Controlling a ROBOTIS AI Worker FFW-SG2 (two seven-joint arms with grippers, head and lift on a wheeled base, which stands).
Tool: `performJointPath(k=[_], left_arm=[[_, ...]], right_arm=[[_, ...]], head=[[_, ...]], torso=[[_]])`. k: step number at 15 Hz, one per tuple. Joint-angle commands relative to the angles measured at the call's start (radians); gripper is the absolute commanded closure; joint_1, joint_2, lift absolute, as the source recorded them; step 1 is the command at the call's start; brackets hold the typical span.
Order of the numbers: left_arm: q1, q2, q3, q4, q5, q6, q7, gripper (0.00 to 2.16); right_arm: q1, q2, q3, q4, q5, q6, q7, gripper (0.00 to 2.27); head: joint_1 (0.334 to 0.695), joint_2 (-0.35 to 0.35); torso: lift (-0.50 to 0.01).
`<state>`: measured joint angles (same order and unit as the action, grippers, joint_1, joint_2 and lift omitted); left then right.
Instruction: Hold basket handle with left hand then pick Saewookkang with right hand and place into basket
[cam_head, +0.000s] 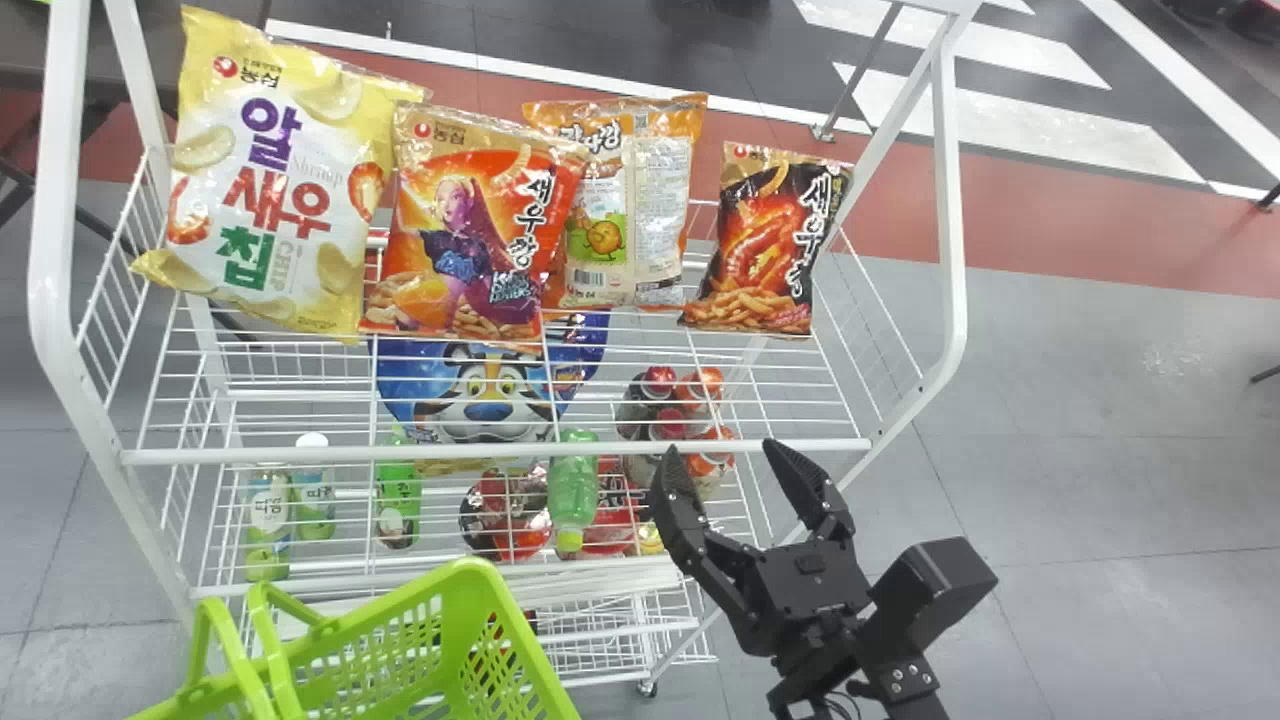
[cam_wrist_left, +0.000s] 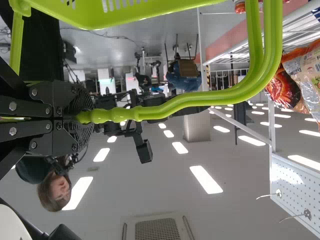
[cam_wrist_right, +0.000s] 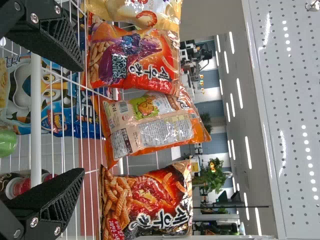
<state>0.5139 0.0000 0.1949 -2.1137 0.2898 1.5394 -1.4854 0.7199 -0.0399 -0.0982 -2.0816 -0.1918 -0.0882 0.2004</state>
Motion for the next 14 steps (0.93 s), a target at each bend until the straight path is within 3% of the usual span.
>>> performJointPath(k=[1, 10, 14], left_arm=[[0.003, -0.002, 0.000, 0.000, 0.000, 0.032, 0.000, 2.15], [0.014, -0.002, 0.001, -0.003, 0.000, 0.032, -0.004, 2.15], [0.021, -0.002, 0.001, -0.005, 0.000, 0.032, -0.007, 2.15]], right_arm=[[0.003, 0.000, 0.000, -0.002, 0.000, -0.004, 0.001, 0.09], [0.010, 0.000, 0.008, -0.005, 0.000, -0.023, 0.001, 0.09], [-0.062, 0.005, 0.041, -0.008, 0.014, 0.005, -0.018, 0.09]], head=[[0.695, -0.350], [0.695, -0.350], [0.695, -0.350]], torso=[[-0.014], [-0.014], [-0.014]])
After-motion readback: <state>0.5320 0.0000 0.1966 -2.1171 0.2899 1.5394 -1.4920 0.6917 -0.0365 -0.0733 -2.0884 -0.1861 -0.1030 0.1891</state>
